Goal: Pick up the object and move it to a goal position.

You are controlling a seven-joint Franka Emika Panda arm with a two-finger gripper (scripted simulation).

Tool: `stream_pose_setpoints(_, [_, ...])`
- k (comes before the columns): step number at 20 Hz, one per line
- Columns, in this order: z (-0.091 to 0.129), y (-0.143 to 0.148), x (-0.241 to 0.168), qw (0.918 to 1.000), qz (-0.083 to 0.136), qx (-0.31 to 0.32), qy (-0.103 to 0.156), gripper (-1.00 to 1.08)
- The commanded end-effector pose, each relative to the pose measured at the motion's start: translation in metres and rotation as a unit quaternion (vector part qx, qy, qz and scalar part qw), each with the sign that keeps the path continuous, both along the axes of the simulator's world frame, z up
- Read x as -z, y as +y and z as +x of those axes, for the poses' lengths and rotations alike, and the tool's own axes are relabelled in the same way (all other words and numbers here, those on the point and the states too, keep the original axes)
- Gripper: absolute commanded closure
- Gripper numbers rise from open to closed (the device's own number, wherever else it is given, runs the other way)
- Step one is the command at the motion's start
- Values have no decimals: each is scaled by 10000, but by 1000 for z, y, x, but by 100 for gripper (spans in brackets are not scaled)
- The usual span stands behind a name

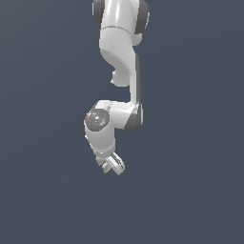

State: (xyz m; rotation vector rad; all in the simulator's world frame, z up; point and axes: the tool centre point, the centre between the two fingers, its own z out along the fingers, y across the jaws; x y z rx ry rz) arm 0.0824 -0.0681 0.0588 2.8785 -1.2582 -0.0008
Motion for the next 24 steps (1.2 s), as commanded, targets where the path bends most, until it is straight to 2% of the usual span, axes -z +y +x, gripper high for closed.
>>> stream_pose_setpoints(1, [0,0,0,10000,0,0,-2,108])
stream_pose_setpoints(14, [-4,2,-2,10000,0,0,-2,108])
stream_pose_setpoints(24, [-30,17,-15,10000,1,-2,-1,108])
